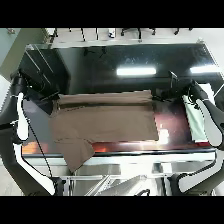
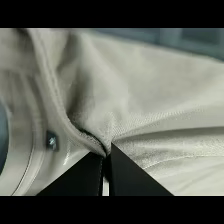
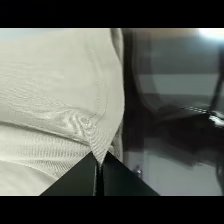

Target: Fold the shirts.

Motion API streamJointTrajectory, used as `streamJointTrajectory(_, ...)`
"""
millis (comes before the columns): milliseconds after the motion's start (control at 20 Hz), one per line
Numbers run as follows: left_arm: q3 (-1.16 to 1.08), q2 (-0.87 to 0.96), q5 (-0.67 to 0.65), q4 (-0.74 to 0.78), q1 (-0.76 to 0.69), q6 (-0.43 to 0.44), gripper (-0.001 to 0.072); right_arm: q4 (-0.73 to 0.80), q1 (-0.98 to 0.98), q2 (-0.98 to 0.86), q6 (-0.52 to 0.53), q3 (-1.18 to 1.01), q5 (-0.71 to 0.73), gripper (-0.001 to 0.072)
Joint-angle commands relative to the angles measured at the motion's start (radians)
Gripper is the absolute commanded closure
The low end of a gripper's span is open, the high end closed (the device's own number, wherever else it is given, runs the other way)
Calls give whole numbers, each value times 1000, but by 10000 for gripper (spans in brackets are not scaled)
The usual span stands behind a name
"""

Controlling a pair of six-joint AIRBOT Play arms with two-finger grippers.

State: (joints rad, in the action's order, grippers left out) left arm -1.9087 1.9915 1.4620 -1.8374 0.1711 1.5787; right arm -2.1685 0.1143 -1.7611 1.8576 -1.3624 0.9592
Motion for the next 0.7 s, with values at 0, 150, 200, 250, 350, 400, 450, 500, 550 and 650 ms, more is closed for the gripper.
streamJointTrajectory(0, 77, 0, 0, 39, 0, -8, 686, 61, -12, -11, -23, 11, -6, 692)
streamJointTrajectory(150, 86, 0, -25, 39, -5, -8, 686, 63, -12, -17, -30, 11, -7, 692)
streamJointTrajectory(200, 86, 0, -32, 39, -10, -8, 686, 63, -12, -17, -34, 11, -8, 691)
streamJointTrajectory(250, 86, 1, -38, 37, -13, -8, 686, 63, -12, -18, -34, 11, -14, 692)
streamJointTrajectory(350, 86, 1, -53, 36, -27, -7, 686, 62, -12, -18, -34, 11, -25, 691)
streamJointTrajectory(400, 86, 1, -57, 36, -36, -7, 686, 52, -13, -18, -33, 11, -25, 690)
streamJointTrajectory(450, 86, 1, -60, 36, -44, -8, 685, 40, -13, -18, -33, 11, -24, 690)
streamJointTrajectory(500, 86, 0, -60, 36, -50, -8, 685, 27, -13, -18, -33, 11, -24, 690)
streamJointTrajectory(550, 86, 0, -57, 37, -56, -8, 685, 21, -16, -18, -33, 11, -21, 690)
streamJointTrajectory(650, 86, 0, -43, 37, -57, -8, 684, 21, -24, -18, -33, 11, -9, 689)
